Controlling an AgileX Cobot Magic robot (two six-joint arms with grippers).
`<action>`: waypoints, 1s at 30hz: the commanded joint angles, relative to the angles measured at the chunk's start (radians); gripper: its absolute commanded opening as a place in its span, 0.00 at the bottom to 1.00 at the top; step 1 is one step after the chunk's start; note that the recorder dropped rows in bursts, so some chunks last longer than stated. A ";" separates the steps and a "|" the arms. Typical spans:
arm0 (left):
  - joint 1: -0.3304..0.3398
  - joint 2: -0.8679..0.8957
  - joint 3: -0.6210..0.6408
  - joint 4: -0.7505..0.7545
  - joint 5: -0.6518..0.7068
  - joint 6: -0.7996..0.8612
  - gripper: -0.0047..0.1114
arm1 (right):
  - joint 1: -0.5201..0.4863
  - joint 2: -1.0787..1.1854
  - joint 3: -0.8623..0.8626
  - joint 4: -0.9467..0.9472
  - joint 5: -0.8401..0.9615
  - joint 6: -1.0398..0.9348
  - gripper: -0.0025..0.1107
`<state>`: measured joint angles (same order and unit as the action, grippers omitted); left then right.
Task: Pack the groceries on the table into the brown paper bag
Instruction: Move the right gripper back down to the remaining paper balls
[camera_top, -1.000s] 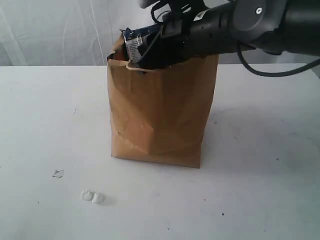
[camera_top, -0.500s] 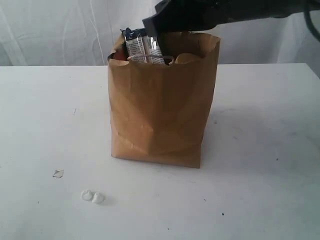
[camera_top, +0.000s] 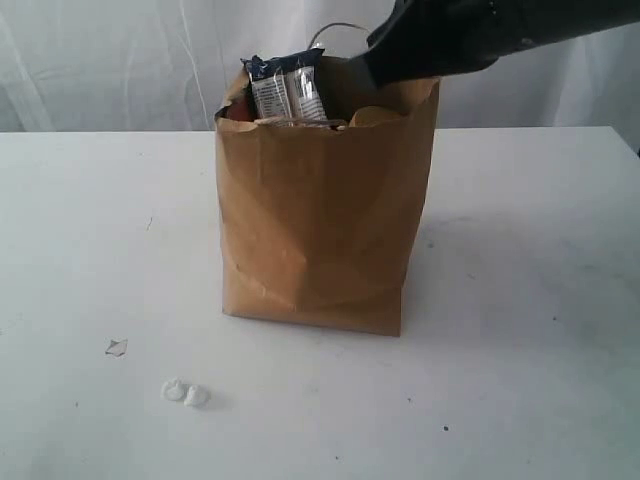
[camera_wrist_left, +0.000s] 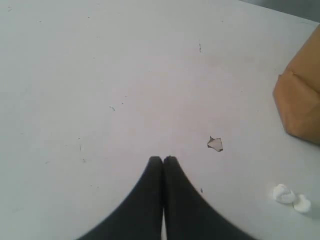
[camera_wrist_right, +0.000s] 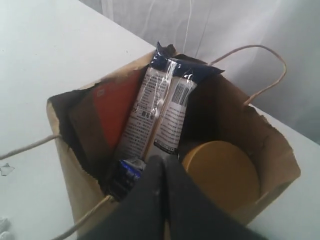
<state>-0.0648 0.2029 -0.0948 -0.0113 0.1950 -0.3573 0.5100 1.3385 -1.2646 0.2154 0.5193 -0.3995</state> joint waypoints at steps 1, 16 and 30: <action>-0.005 -0.004 0.000 -0.011 -0.001 -0.003 0.04 | 0.004 -0.048 -0.001 0.000 0.017 -0.025 0.02; -0.005 -0.004 0.000 -0.011 -0.001 -0.003 0.04 | 0.342 -0.005 -0.001 0.020 0.112 -0.140 0.02; -0.005 -0.004 0.000 -0.011 -0.001 -0.003 0.04 | 0.596 0.293 -0.001 0.020 0.277 -0.147 0.04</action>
<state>-0.0648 0.2029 -0.0948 -0.0113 0.1950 -0.3573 1.0956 1.5580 -1.2646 0.2349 0.7173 -0.5374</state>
